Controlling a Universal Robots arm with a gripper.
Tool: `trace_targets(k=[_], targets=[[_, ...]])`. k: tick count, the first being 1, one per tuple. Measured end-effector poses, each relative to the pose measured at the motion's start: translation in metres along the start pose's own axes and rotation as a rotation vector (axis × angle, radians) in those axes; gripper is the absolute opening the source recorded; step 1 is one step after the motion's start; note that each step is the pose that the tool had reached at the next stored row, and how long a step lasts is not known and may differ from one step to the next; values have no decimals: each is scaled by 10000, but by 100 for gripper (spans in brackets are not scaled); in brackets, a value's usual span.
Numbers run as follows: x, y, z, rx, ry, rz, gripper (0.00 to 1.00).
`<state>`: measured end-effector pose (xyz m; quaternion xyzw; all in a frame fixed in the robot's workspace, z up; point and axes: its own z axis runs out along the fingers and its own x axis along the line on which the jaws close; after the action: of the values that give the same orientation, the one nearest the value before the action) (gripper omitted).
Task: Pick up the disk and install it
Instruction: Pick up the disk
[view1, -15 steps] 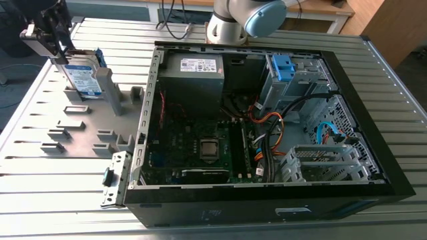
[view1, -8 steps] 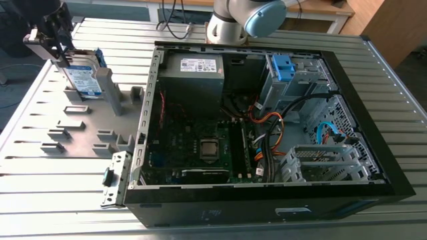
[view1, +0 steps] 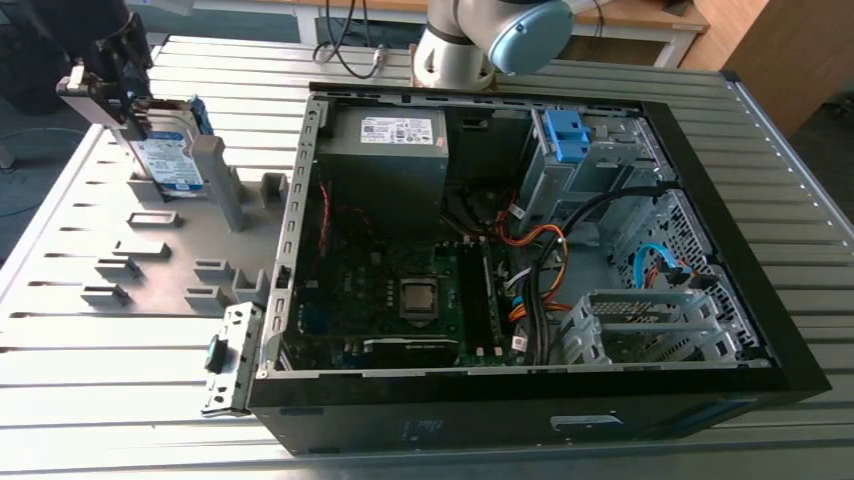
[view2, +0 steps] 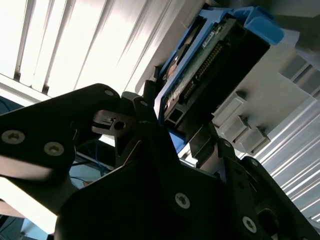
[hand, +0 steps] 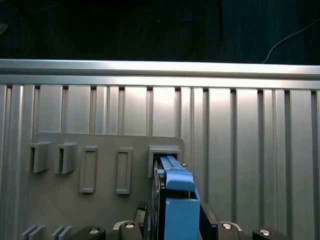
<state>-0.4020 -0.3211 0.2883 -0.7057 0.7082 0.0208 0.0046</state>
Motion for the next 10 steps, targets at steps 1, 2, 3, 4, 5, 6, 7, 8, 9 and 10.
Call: trace_targets(k=[1, 2, 3, 4, 5, 6, 7, 8, 9, 10], targets=[[0, 0, 11, 0, -1, 0, 53], [1, 0, 22, 0, 0, 0, 53], [1, -1, 31, 0, 0, 0, 53], [1, -1, 37, 1, 0, 0, 53], [1, -1, 37, -1, 0, 0, 53], [1, 0, 37, -2, 1, 0, 53], [1, -1, 38, -2, 1, 0, 53], [1, -1, 38, -1, 1, 0, 53], [1, -1, 39, 0, 0, 1, 53], [1, -1, 39, 0, 0, 0, 53]])
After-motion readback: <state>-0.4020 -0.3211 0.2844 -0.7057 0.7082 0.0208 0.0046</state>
